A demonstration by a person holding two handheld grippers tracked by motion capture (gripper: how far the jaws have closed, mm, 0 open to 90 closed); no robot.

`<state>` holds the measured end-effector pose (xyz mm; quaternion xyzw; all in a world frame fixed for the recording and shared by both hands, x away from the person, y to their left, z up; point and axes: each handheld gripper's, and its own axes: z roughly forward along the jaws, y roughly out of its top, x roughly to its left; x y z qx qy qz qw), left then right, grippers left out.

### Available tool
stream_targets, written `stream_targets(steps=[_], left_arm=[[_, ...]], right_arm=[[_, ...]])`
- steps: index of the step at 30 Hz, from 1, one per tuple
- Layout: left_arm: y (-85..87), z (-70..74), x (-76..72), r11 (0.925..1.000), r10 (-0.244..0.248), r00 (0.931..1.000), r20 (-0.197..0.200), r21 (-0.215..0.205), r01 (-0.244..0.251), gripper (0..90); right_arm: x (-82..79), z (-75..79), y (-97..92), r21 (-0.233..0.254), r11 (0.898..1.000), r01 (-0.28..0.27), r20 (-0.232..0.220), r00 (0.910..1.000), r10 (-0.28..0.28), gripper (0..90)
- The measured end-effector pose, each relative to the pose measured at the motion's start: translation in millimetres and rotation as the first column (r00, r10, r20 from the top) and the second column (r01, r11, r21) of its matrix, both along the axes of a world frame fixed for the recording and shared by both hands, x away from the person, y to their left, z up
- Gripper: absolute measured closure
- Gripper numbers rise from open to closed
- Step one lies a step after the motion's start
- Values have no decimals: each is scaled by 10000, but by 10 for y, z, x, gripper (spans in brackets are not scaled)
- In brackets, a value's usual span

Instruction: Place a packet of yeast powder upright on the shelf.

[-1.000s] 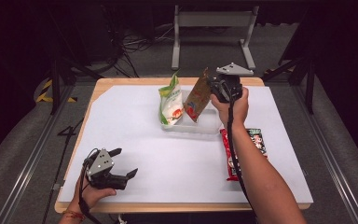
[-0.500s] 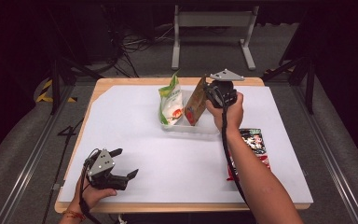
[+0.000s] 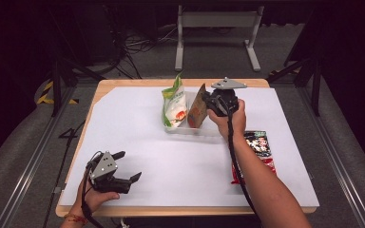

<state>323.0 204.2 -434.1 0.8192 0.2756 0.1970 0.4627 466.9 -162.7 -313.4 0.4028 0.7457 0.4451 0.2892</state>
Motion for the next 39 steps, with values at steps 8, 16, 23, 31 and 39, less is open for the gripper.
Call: stream_targets(steps=[8,16,23,31,39], left_arm=[[-5,-5,0,10000,4,10000,-79,55,-4,94],[-15,-19,8,9999,-16,9999,-116,120,17,94],[-12,-27,42,9999,-72,9999,-151,94,74,94],[-19,-28,42,9998,-104,9999,-115,158,106,94],[-24,-38,43,9996,-169,9997,-156,244,173,94]], right_arm=[[-28,-13,-9,-134,9982,-590,-92,9982,588,790],[-33,-32,-21,-300,9955,-897,13,9960,898,766],[-22,-57,-41,-372,9950,-931,157,9955,938,761],[2,-82,-61,-340,9949,-947,133,9954,952,736],[1,-90,-87,-692,9929,-963,177,9951,978,699]])
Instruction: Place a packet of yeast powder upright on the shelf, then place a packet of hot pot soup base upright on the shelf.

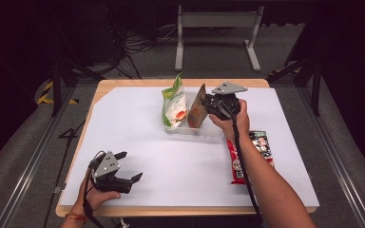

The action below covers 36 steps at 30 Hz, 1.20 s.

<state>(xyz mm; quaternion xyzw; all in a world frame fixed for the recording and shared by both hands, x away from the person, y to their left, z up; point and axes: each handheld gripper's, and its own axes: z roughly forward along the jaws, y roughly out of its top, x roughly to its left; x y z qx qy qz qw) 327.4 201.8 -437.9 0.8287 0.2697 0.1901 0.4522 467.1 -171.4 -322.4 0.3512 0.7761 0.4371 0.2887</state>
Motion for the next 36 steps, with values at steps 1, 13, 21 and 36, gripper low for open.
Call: stream_targets(steps=[1,13,21,36], left_arm=[[-3,-4,2,10000,-7,10000,-5,-27,7,94],[-9,0,-24,10000,31,10000,-19,51,-31,94],[-19,-8,-23,10000,-16,10000,-94,60,16,94],[-60,-5,-18,9997,-125,9998,-121,199,127,94]], right_arm=[[3,-2,-6,-26,10000,-44,-49,10000,44,688],[-118,85,-222,289,9991,-303,-83,9995,305,559],[-349,119,-502,90,9977,-666,74,9978,665,537],[-854,-68,-1200,-507,9916,-1193,-272,9926,1180,478]])
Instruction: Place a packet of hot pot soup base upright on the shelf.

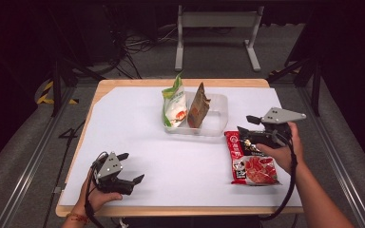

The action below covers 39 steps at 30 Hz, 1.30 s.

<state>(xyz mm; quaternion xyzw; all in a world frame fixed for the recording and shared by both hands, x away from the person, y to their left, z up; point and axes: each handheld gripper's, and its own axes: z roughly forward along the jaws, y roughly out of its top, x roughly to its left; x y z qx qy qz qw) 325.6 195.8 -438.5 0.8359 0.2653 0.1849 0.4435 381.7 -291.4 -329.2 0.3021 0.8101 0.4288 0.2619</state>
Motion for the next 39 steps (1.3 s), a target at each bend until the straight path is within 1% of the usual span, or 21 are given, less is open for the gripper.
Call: stream_targets(steps=[2,3,4,5,6,7,9,11,13,14,17,18,20,22,23,26,28,29,34,37,39], left_arm=[[-22,5,-3,10000,-9,10000,-10,34,9,93],[-22,5,-3,10000,-9,10000,-10,34,9,94],[-34,7,-2,10000,-53,10000,-4,34,53,94],[-43,10,-2,10000,-52,10000,7,68,52,94],[-49,11,1,9999,-91,10000,9,98,90,94],[-59,11,6,9999,-97,10000,1,104,97,94],[-90,4,17,9997,-171,9998,-40,145,171,93],[-103,2,20,9995,-199,9998,-68,231,200,93],[-123,2,20,9993,-249,9997,-61,281,251,93],[-138,8,21,9991,-303,9995,-45,290,304,93],[-154,11,30,9989,-374,9993,-41,284,375,93],[-154,11,30,9989,-374,9993,-41,284,375,93],[-166,10,43,9988,-398,9992,-49,293,400,93],[-183,11,62,9985,-460,9989,-55,300,462,92],[-194,11,71,9983,-508,9987,-46,286,509,93],[-232,12,92,9973,-643,9979,-38,342,644,93],[-253,15,106,9970,-700,9975,-46,325,702,93],[-265,16,117,9967,-742,9972,-43,312,743,93],[-329,9,158,9946,-956,9954,-83,407,959,92],[-354,2,167,9938,-1004,9949,-103,462,1007,93],[-360,3,172,9934,-1042,9945,-99,462,1045,93]], right_arm=[[-58,-137,-194,-78,9997,219,-365,9991,-221,457],[-58,-137,-194,-78,9997,219,-365,9991,-221,457],[-69,-182,-254,-72,9996,259,-518,9983,-263,450],[-100,-273,-379,-196,9994,303,-873,9957,-318,446],[-100,-273,-379,-196,9994,303,-873,9957,-318,446],[-131,-334,-467,-386,9983,433,-991,9940,-470,440],[-165,-403,-564,-322,9982,507,-1260,9905,-543,431],[-174,-431,-598,-323,9980,545,-1346,9892,-584,425],[-199,-580,-717,-397,9963,760,-1735,9814,-818,408],[-207,-625,-748,-435,9958,805,-1804,9797,-871,407],[-235,-728,-850,-230,9963,833,-2127,9733,-863,388],[-235,-728,-850,-230,9963,833,-2127,9733,-863,388],[-260,-780,-911,-79,9970,765,-2512,9650,-760,366],[-289,-820,-945,105,9976,679,-2743,9596,-624,360],[-304,-855,-959,233,9980,594,-2988,9530,-497,348],[-329,-919,-963,329,9983,486,-3373,9408,-347,327],[-347,-936,-973,623,9968,494,-3465,9377,-248,320],[-357,-940,-981,690,9963,515,-3564,9341,-236,318],[-410,-955,-999,910,9945,521,-3643,9312,-154,321],[-430,-944,-1020,877,9947,542,-3646,9310,-186,397],[-439,-936,-1039,838,9945,632,-3618,9318,-288,504]])
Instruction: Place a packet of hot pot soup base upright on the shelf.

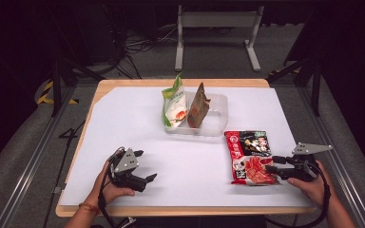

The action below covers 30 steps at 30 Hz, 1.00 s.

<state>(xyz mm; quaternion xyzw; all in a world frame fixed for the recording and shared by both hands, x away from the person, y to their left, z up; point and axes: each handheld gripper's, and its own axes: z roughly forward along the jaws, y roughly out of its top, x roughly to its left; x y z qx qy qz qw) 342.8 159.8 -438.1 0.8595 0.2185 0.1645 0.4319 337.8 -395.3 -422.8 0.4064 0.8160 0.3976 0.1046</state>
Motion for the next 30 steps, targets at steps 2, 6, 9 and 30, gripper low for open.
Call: stream_targets(steps=[2,6,9,30], left_arm=[[-3,1,4,10000,-8,10000,-13,-13,8,93],[-13,-5,3,10000,-8,10000,-37,21,8,94],[-17,-9,0,10000,-22,10000,-71,27,22,95],[-92,-21,20,9997,-236,9992,-330,19,237,98]], right_arm=[[-16,13,-34,60,9997,235,88,9997,-236,651],[-25,30,-69,-335,9946,987,736,9927,-960,856],[21,-21,-24,-1049,9851,1360,882,9880,-1270,900],[-61,-9,224,-735,9945,-748,458,9959,783,900]])
